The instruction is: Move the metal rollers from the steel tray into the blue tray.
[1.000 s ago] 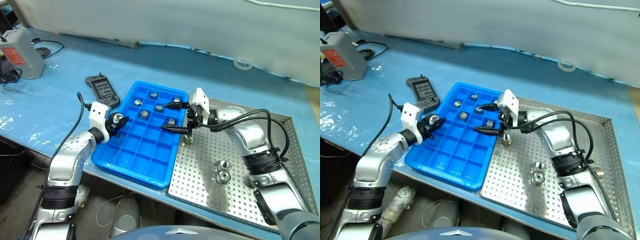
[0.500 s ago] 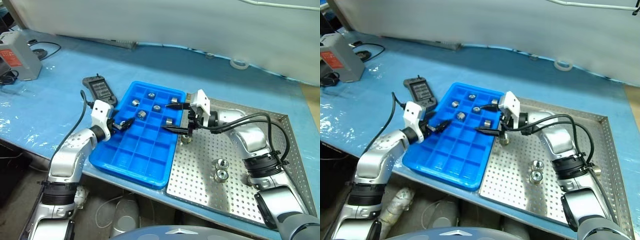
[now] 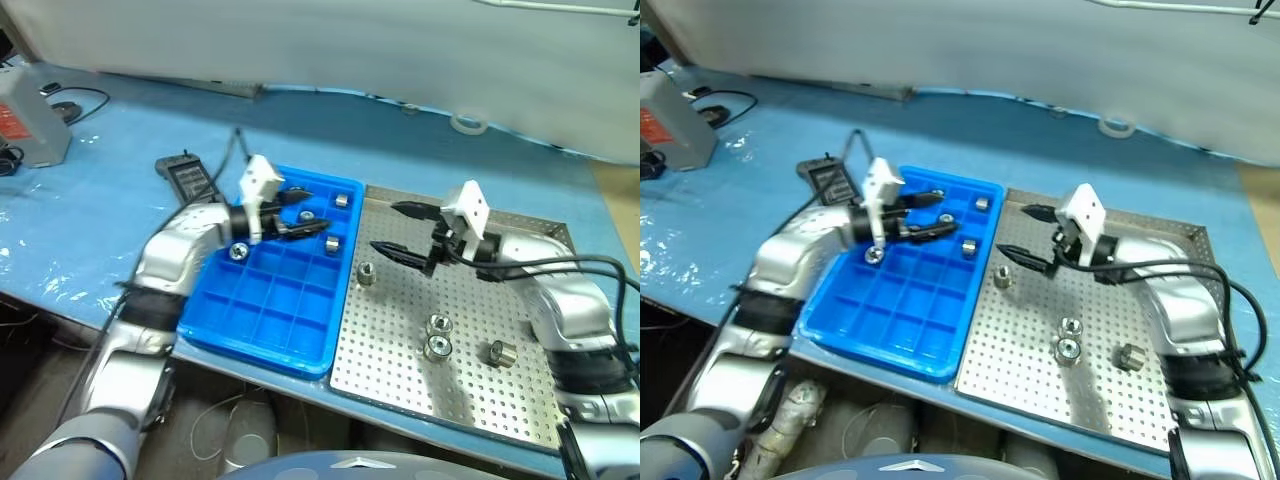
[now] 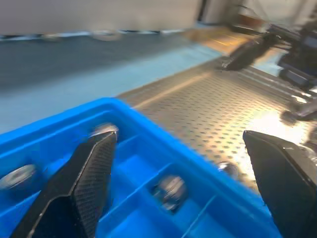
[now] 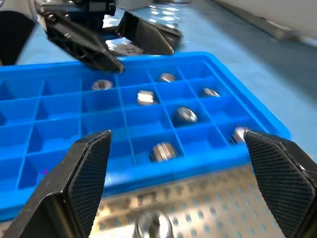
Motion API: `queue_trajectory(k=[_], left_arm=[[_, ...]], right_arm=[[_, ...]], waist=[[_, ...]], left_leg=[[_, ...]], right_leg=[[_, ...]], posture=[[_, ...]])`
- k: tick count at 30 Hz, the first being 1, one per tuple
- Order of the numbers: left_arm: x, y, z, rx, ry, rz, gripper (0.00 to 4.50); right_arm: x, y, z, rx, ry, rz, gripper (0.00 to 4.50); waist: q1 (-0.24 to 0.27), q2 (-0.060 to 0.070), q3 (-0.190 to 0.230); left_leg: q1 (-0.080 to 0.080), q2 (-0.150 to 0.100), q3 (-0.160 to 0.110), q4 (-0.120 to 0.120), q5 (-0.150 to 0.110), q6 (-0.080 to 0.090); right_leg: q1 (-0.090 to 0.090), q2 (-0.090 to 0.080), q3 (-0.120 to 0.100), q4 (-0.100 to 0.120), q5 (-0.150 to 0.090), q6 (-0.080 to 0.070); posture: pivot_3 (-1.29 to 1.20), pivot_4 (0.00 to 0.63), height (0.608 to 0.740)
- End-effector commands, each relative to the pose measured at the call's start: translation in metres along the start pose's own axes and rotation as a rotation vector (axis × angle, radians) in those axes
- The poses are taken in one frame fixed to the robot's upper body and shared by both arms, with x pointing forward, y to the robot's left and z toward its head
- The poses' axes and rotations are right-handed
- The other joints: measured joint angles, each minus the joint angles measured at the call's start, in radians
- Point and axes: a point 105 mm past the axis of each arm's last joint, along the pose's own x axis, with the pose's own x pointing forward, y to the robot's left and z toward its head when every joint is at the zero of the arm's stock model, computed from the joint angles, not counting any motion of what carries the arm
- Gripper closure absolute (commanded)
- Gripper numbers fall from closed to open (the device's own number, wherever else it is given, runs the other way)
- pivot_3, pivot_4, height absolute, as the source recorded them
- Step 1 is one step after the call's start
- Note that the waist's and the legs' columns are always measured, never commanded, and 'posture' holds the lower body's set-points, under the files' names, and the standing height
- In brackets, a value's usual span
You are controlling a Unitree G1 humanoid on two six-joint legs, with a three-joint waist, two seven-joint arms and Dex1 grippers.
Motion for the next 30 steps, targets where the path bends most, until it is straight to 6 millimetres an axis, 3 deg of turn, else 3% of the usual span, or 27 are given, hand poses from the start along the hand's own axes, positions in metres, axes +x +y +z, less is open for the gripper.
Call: queue_trajectory(k=[1, 7, 11, 14, 18, 21, 30], left_arm=[[0.032, -0.018, -0.005, 0.102, 0.057, -0.206, 0.2], [0.067, -0.04, -0.025, 0.137, 0.142, -0.443, 0.2], [0.088, -0.049, -0.038, 0.223, 0.178, -0.497, 0.2], [0.096, -0.062, -0.05, 0.33, 0.219, -0.597, 0.2], [0.107, -0.066, -0.059, 0.642, 0.274, -0.619, 0.2], [0.107, -0.074, -0.055, 0.708, 0.254, -0.702, 0.2], [0.114, -0.075, -0.058, 0.858, 0.311, -0.728, 0.2]], right_arm=[[-0.026, -0.007, 0.019, -0.032, -0.055, -0.156, 0.0], [-0.081, -0.005, 0.011, -0.006, -0.016, -0.427, 0.0], [-0.098, 0.012, 0.007, 0.017, 0.004, -0.515, 0.0], [-0.102, 0.026, 0.005, 0.038, 0.012, -0.558, 0.0], [-0.107, 0.034, 0.006, 0.049, 0.021, -0.59, 0.0], [-0.111, 0.036, 0.004, 0.052, 0.038, -0.613, 0.0], [-0.111, 0.04, 0.0, 0.068, 0.057, -0.622, 0.0]], waist=[[-0.023, 0.0, 0.0], [-0.098, 0.002, -0.003], [-0.148, 0.007, -0.006], [-0.174, 0.009, -0.008], [-0.209, 0.009, -0.008], [-0.232, 0.009, -0.009], [-0.279, 0.012, -0.011]], left_leg=[[0.0, 0.0, 0.0, 0.0, 0.0, 0.001], [0.0, 0.0, 0.001, 0.0, 0.0, 0.005], [0.0, 0.001, 0.002, -0.001, -0.002, 0.009], [0.0, 0.001, 0.004, 0.0, -0.006, 0.015], [-0.001, 0.0, 0.009, 0.005, -0.011, 0.018], [-0.002, -0.001, 0.01, 0.008, -0.013, 0.02], [-0.004, -0.001, 0.012, 0.008, -0.014, 0.027]], right_leg=[[0.0, 0.0, 0.001, 0.0, 0.0, 0.0], [0.0, 0.0, 0.002, -0.004, 0.002, 0.003], [0.002, 0.0, 0.003, -0.009, 0.001, 0.001], [0.004, 0.0, 0.004, -0.014, 0.001, 0.001], [0.003, -0.003, 0.008, -0.015, 0.001, 0.002], [0.003, -0.005, 0.008, -0.016, 0.0, 0.002], [0.002, -0.006, 0.007, -0.017, 0.0, 0.002]], posture=[[-0.19, 0.15, 0.74], [-0.35, 0.15, 0.74], [-0.49, 0.15, 0.74], [-0.55, 0.15, 0.74], [-0.58, 0.15, 0.74], [-0.59, 0.15, 0.74], [-0.61, 0.15, 0.74]])
